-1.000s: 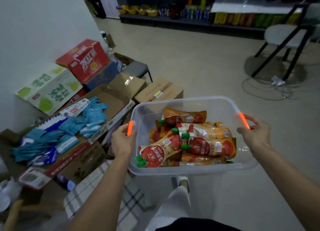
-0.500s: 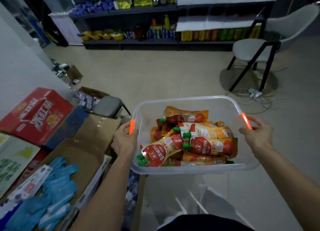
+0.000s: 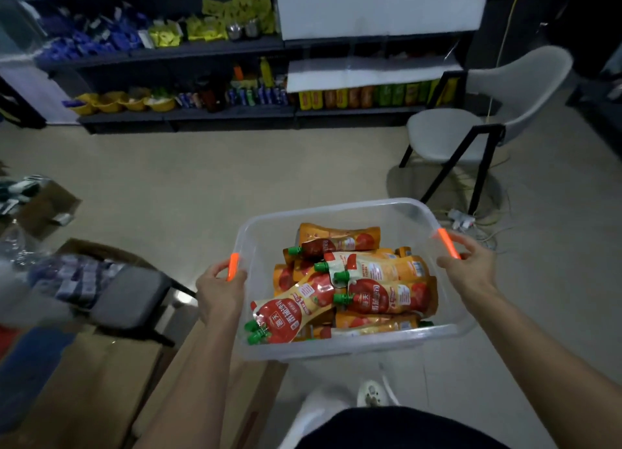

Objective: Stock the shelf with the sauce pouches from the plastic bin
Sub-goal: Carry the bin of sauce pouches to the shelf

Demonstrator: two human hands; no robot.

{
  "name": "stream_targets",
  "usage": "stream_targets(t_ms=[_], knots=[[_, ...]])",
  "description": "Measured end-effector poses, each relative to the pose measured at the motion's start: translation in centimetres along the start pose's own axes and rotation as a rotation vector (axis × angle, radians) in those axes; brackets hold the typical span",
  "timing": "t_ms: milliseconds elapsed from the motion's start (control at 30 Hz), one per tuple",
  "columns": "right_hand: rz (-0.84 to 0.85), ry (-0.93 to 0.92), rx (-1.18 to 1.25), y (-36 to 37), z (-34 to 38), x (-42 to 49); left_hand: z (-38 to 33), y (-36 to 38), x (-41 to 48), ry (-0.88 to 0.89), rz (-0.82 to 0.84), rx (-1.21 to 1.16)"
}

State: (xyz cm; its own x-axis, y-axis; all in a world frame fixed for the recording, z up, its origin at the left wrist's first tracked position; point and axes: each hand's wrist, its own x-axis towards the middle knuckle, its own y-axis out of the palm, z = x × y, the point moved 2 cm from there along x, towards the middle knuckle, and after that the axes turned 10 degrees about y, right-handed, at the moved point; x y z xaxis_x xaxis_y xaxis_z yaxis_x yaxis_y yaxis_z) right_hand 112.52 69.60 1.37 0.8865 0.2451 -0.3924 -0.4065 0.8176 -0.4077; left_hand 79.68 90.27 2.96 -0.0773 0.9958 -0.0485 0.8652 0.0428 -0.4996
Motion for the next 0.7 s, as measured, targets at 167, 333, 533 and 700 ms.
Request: stream_targets(t_ms=[167, 333, 533, 700], knots=[[-0.018, -0.032, 0.006, 3.1, 6.5, 8.5, -4.7, 7.8, 8.4, -0.005, 0.053, 0.033], [-0.056, -0.013, 0.062, 7.7, 11.6, 17.2, -9.7, 16.7, 19.0, 0.056, 0.115, 0.061], [-0.122, -0.002, 0.089, 14.2, 18.7, 28.6, -16.0, 27.2, 31.9, 0.099, 0.185, 0.081], [-0.199, -0.014, 0.16, 18.3, 24.4, 37.4, -22.7, 36.3, 42.4, 0.21, 0.269, 0.108]])
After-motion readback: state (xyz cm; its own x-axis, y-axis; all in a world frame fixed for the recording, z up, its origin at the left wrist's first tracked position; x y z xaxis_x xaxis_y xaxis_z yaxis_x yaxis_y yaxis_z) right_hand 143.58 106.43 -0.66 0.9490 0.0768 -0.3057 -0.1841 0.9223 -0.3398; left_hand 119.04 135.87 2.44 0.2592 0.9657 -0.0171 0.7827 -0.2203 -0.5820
